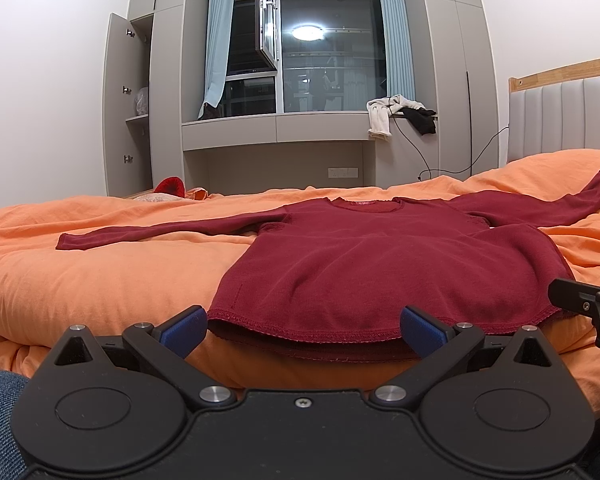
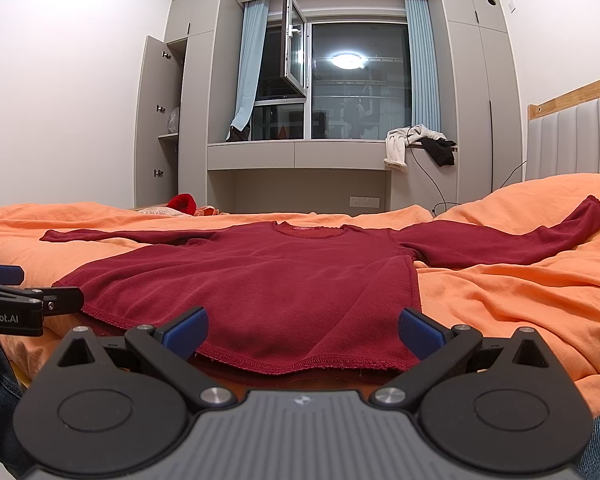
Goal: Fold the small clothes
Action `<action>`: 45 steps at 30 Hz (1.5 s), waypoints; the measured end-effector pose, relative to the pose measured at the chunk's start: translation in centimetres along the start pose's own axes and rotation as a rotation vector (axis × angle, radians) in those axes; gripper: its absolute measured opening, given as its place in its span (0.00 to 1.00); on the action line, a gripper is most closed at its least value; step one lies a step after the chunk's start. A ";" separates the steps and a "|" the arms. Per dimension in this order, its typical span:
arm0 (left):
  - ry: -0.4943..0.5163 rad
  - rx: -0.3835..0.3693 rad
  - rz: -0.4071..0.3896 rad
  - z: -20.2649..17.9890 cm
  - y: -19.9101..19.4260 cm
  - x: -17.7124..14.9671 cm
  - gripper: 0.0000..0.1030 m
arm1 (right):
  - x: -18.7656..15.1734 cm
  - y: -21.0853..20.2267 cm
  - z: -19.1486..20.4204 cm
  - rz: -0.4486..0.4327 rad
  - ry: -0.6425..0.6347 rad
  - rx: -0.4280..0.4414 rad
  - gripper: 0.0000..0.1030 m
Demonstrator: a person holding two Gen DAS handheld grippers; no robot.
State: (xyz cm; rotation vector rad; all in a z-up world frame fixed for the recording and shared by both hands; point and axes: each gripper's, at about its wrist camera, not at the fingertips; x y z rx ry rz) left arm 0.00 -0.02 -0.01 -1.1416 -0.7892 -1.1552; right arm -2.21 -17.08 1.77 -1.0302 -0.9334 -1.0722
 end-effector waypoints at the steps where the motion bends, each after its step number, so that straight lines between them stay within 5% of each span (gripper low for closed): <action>1: 0.000 0.000 0.000 0.0 0.0 0.0 1.00 | 0.0 0.0 0.0 0.000 0.000 0.000 1.00; 26: 0.004 0.006 0.029 0.0 0.7 0.0 1.00 | 0.5 0.2 -0.6 0.025 0.045 0.000 1.00; 32: -0.009 -0.006 0.077 0.5 1.3 0.3 0.99 | 1.8 0.4 -2.8 0.062 0.153 0.002 1.00; 38: -0.043 -0.093 0.115 1.4 2.8 2.0 0.99 | 5.1 1.7 -6.8 0.077 0.295 -0.003 1.00; 45: 0.001 -0.104 0.097 1.3 6.0 5.5 1.00 | 9.1 5.1 -12.1 0.048 0.353 -0.133 1.00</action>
Point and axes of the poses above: each gripper's, at about its wrist camera, not at the fingertips, and y roughly the way its jaws point, z to its left, x to its top, and after that the axes turned 13 degrees about y, right-handed
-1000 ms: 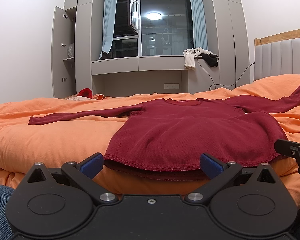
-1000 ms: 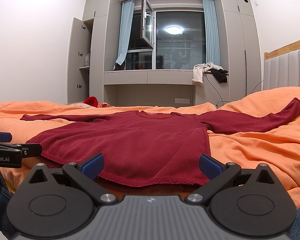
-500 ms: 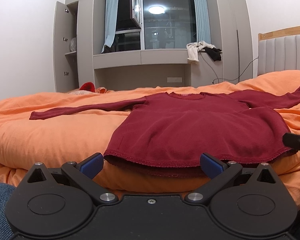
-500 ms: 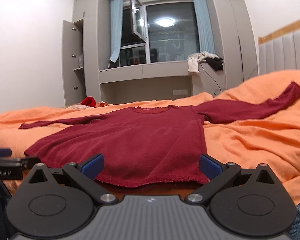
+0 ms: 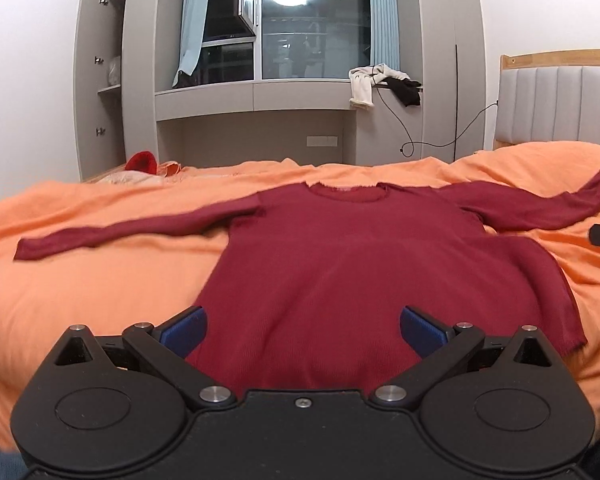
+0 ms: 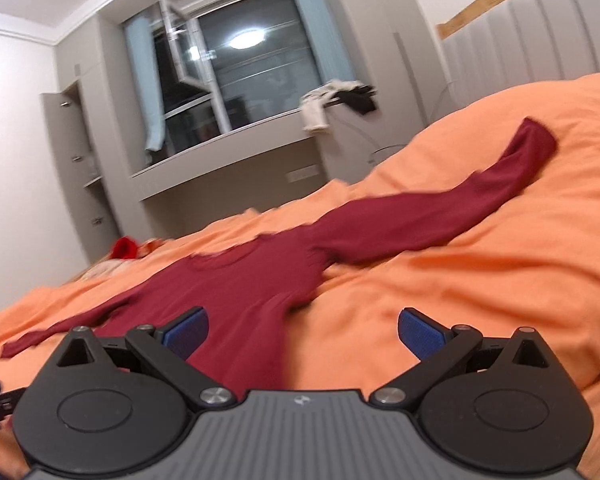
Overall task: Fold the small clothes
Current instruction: 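Reach the right gripper to the sweater's sleeve cuff and close on it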
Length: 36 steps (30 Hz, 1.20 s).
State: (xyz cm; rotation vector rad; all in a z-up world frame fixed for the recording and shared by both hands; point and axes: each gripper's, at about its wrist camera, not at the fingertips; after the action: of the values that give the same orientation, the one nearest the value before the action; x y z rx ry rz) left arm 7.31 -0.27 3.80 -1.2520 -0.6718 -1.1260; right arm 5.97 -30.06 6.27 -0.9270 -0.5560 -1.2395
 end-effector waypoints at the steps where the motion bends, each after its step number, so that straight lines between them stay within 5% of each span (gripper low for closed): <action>1: 0.002 -0.002 -0.001 0.1 0.6 0.7 1.00 | 0.8 0.5 -0.5 -0.014 0.002 -0.015 1.00; 10: 0.020 0.032 0.019 1.3 8.3 5.7 1.00 | 8.5 7.2 -4.8 -0.142 0.070 -0.145 1.00; 20: 0.028 0.025 0.041 1.1 16.6 7.5 1.00 | 12.6 13.9 -10.3 -0.185 0.118 -0.454 1.00; 27: 0.009 0.011 0.099 1.5 18.7 5.6 1.00 | 13.6 16.4 -16.9 -0.249 0.368 -0.460 1.00; 30: -0.007 0.000 0.124 1.7 19.1 5.3 1.00 | 13.6 17.0 -17.8 -0.298 0.353 -0.446 0.94; 36: -0.032 -0.007 0.145 1.9 19.4 4.5 1.00 | 13.5 19.5 -18.5 -0.314 0.318 -0.496 0.66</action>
State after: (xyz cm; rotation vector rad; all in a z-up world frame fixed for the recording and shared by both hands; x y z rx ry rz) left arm 27.11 -1.06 0.84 -1.3061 -0.5912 -0.9911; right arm 26.02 -51.91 1.41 -1.0452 -0.1385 -1.8206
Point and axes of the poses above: each gripper's, at about its wrist camera, not at the fingertips, and y roughly the way its jaws point, z to its left, x to its top, and after that the axes turned 13 degrees about y, right-handed
